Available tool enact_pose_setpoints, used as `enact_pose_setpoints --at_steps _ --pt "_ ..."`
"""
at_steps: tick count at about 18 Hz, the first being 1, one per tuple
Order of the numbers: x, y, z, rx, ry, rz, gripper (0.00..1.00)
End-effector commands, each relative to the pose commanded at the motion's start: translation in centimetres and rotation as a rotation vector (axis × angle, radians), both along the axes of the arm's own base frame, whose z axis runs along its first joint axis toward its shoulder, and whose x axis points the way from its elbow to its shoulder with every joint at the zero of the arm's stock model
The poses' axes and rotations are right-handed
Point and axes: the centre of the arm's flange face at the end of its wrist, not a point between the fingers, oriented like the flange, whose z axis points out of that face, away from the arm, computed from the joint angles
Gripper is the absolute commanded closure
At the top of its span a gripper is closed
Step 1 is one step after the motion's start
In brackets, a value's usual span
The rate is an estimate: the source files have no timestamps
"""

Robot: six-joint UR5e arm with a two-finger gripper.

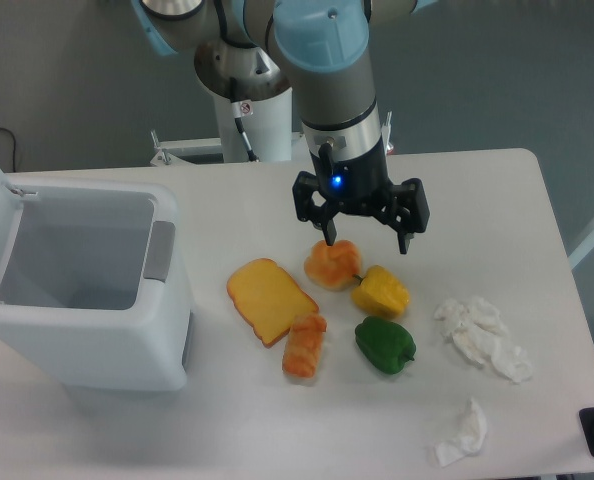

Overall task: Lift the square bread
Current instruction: 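Lower the open gripper toward the orange pepper beside the bread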

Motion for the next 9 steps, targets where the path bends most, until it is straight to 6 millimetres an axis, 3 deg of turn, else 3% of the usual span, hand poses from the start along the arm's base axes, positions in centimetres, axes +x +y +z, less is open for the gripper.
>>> enact_pose_setpoints --at_steps 9 --pt "-0.03 0.28 -0.69 0.002 -0.011 -0.011 0.00"
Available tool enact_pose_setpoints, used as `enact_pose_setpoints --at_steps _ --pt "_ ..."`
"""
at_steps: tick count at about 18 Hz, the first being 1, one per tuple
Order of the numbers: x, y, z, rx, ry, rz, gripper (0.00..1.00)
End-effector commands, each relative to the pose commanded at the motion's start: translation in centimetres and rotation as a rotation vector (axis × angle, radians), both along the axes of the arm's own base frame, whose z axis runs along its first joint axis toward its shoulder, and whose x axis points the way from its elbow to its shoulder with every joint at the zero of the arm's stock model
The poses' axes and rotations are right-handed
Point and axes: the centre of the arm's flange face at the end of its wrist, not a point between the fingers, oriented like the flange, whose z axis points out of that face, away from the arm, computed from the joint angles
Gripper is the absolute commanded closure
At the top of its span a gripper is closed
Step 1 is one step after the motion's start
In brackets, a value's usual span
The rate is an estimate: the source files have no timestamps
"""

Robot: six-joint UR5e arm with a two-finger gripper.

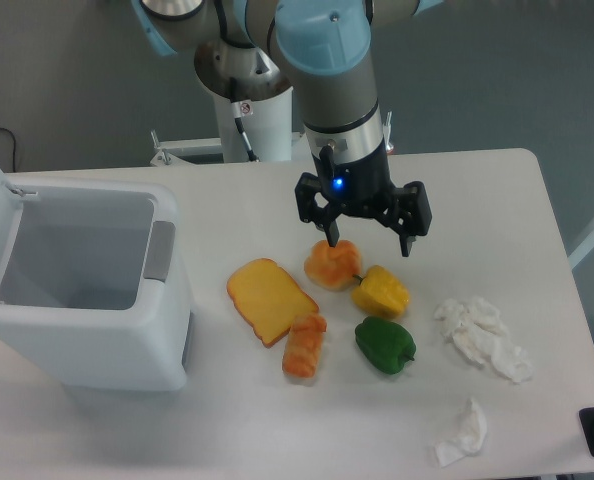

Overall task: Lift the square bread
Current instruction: 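Lower the open gripper toward the orange pepper beside the bread, then swing the gripper over the orange carrot beside the bread slice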

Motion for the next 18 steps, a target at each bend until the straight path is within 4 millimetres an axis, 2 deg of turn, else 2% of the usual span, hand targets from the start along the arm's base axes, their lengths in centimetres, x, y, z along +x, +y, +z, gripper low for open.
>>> enact_pose_setpoints --at_steps 6,13,15,18 --pt "-0.8 0.9 -2.5 -0.014 -0.031 0.003 0.00" --pt "-0.6 1.4 -4.9 -0.025 -0.072 0.010 0.00" --pt "-0.3 2.0 -5.9 -0.008 -0.105 0.031 0.00" --pt "-1.0 2.8 -8.5 -0.019 -0.148 0.054 0.00"
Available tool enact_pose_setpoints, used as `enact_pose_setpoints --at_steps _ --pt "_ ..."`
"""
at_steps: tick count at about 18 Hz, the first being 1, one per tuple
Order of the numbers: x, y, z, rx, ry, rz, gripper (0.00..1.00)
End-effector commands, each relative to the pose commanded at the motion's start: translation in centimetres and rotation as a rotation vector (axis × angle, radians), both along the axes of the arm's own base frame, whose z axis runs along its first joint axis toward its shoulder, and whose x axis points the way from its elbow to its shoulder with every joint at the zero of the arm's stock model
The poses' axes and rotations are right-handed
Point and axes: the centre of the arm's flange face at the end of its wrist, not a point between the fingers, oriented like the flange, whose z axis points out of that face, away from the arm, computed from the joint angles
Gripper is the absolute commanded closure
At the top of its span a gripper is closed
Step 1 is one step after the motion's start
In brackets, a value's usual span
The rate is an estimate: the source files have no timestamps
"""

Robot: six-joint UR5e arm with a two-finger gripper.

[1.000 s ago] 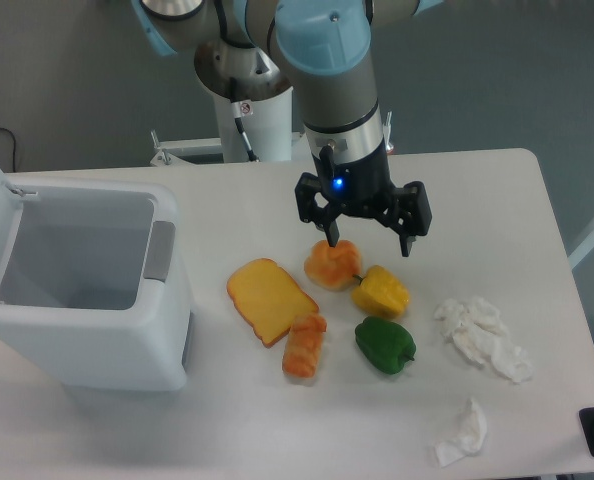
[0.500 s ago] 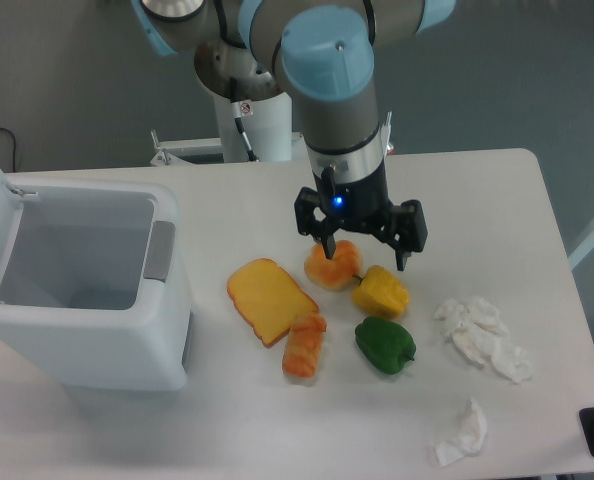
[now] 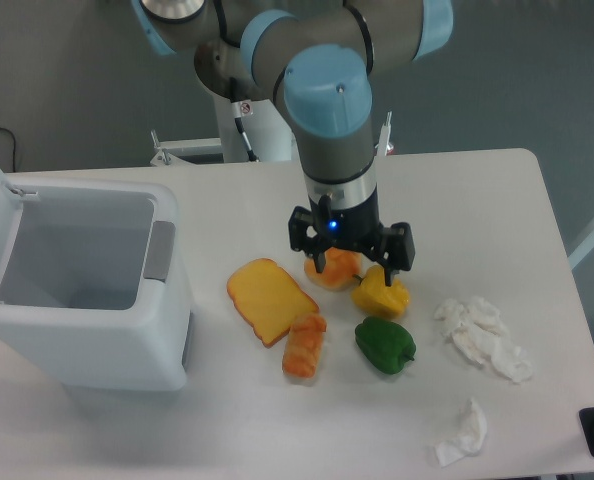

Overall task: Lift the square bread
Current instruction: 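Swing the gripper over the orange carrot beside the bread slice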

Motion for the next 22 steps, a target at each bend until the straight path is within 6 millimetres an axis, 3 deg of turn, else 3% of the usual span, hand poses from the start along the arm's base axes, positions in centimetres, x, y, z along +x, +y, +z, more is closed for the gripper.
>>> enact_pose_setpoints --at_steps 7,19,22 --pt "-0.7 1.7 -3.6 0.043 -0.093 0.049 0.00" --pt "-0.9 3.5 -12.4 -0.017 -0.216 0.037 0.00" --pt "-0.8 3.7 -13.2 -0.025 -0.221 0.033 0.00"
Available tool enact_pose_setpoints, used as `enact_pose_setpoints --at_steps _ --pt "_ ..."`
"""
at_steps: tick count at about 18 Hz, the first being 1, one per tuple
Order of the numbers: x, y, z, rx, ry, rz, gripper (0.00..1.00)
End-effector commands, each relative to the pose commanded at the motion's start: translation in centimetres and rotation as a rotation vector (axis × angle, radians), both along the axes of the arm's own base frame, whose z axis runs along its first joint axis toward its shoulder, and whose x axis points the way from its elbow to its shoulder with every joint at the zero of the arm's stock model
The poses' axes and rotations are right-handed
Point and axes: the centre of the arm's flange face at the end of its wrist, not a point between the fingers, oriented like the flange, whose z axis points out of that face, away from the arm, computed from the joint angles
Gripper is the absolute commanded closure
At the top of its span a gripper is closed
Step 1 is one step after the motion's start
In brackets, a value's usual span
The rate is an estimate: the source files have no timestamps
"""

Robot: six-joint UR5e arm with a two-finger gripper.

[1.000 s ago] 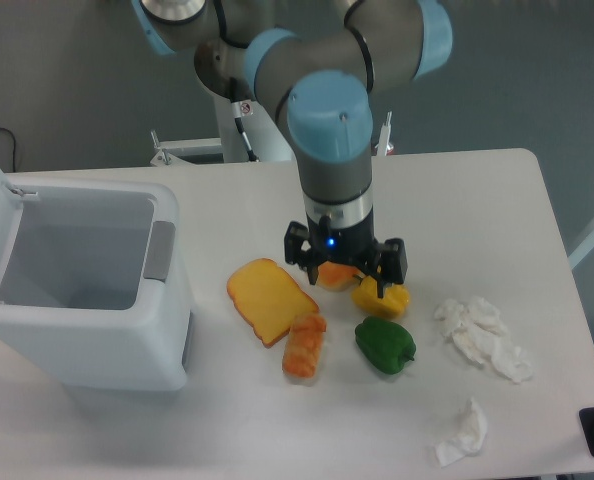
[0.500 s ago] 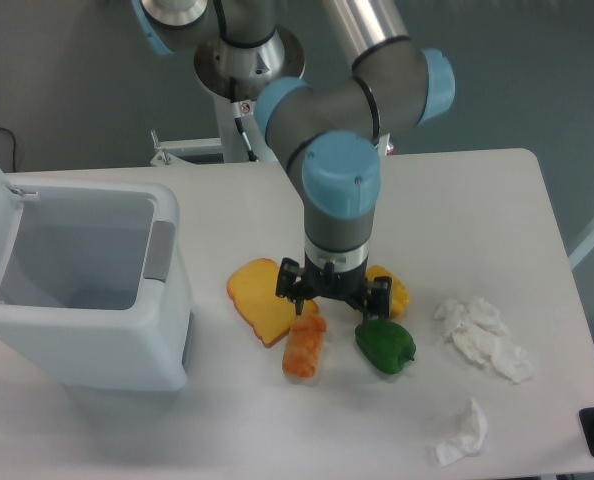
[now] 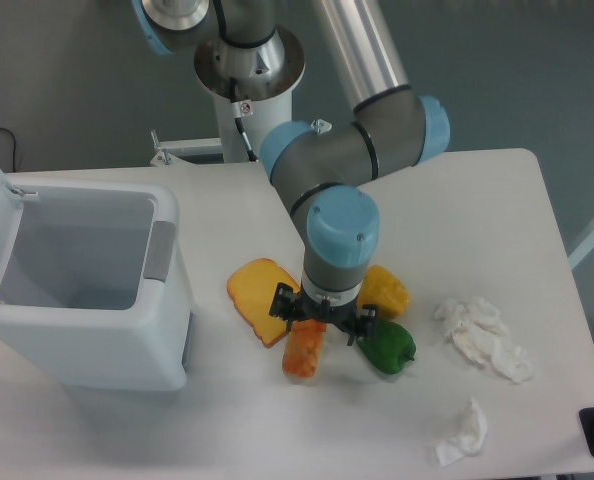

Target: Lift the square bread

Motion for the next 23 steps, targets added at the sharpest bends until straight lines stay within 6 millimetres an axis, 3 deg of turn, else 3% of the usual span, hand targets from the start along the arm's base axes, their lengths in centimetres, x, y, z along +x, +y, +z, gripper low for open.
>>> enact_pose_setpoints --at_steps 12,23 --pt "1.0 1.5 -3.6 -0.032 -0.029 -0.028 0.00" --pt "1.3 2.0 -5.2 -0.038 -0.032 -0.038 0.00"
